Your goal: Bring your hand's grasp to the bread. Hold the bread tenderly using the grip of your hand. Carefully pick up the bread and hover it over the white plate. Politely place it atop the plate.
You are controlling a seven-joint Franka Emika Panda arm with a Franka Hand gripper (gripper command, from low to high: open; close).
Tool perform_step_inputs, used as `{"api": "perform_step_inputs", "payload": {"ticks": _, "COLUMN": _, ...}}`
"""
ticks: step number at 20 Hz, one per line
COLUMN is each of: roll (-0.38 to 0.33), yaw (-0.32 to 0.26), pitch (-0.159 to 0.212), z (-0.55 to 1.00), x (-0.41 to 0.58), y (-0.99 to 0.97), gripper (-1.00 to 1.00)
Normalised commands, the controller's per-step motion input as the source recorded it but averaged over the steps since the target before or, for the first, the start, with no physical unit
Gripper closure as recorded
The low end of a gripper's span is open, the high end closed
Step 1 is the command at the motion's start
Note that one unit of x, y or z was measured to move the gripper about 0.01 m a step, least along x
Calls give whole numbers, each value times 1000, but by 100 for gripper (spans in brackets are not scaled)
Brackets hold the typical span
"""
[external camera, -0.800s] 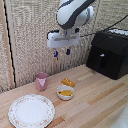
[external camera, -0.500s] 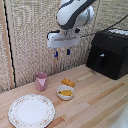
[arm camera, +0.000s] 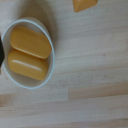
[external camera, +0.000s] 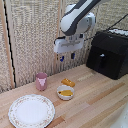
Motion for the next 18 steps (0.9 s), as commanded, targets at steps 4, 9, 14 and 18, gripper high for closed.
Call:
{"api": "perform_step_inputs", "payload": {"ticks": 4, "roll": -12, "yaw": 82, "pitch": 0, "z": -467, "x": 122, "y": -50, "gripper": -100}}
{"api": "perform_step_inputs", "payload": {"ticks": 9, "roll": 0, "yaw": 26, "pitch": 0, "z": -452, "x": 233, "y": -287, "gripper": -100}}
{"api": "perform_step_inputs", "payload": {"ticks": 14, "roll": 1, "yaw": 39, "pitch": 10, "z": -395, "x": 180, "y": -379, "gripper": -100}}
{"api": "perform_step_inputs", "payload": {"ticks": 18, "roll": 0, "yaw": 32, "pitch": 42, "z": -390, "x": 102, "y": -204, "gripper": -100}}
